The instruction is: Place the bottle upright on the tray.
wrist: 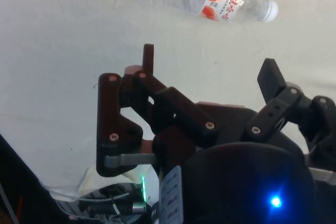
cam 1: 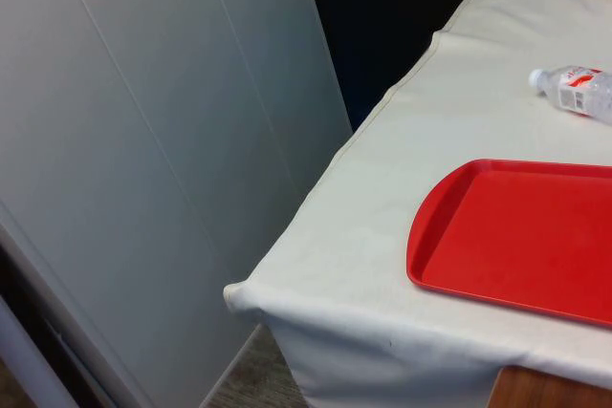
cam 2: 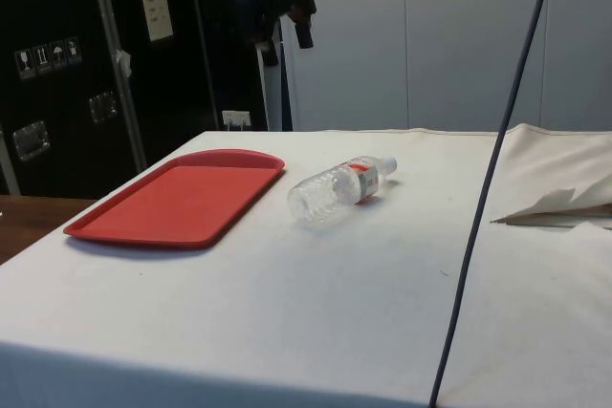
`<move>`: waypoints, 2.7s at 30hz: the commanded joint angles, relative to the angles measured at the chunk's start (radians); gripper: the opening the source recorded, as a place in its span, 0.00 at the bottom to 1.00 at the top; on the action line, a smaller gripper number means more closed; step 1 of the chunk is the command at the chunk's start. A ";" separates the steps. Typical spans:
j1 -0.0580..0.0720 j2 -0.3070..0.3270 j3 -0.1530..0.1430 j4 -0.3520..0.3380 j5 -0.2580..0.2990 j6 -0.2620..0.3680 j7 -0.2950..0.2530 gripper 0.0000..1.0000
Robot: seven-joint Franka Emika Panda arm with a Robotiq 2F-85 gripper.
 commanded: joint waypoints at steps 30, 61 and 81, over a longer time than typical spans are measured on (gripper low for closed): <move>0.001 -0.017 0.002 -0.081 0.003 0.028 0.188 1.00; 0.001 -0.021 0.011 -0.151 0.007 0.064 0.371 1.00; 0.001 -0.014 0.011 -0.207 0.006 0.115 0.498 1.00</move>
